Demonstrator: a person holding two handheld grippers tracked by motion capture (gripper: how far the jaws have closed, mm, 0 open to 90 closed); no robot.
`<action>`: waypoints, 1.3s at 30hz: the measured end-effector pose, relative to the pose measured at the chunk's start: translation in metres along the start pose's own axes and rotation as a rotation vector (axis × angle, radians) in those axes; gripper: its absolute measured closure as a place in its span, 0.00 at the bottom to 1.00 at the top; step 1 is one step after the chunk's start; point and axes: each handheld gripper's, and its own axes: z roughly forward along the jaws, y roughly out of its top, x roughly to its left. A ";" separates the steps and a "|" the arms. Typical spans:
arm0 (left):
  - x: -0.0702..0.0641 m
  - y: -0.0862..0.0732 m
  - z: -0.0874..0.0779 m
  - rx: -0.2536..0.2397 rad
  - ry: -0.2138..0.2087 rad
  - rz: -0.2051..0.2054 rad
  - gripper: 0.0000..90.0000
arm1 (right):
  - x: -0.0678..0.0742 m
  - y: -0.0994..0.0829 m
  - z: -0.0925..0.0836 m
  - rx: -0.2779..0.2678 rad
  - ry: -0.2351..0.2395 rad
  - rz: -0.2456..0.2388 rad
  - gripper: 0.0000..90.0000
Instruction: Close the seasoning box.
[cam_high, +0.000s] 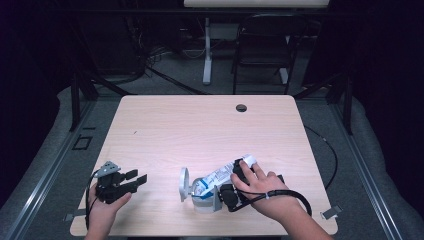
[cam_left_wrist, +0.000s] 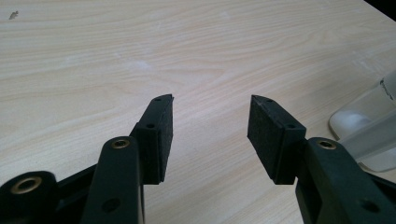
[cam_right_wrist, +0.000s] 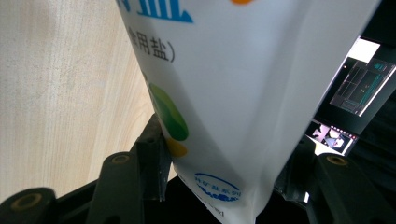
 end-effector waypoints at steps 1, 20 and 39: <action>0.000 0.000 0.000 0.001 0.000 0.002 0.57 | 0.000 0.000 0.000 0.001 0.000 -0.002 0.52; 0.000 0.001 0.000 -0.005 0.005 0.001 0.57 | -0.001 0.000 -0.001 -0.003 0.002 -0.009 0.52; 0.000 0.001 0.000 -0.002 0.003 -0.001 0.57 | -0.001 0.001 -0.003 0.011 -0.003 -0.023 0.53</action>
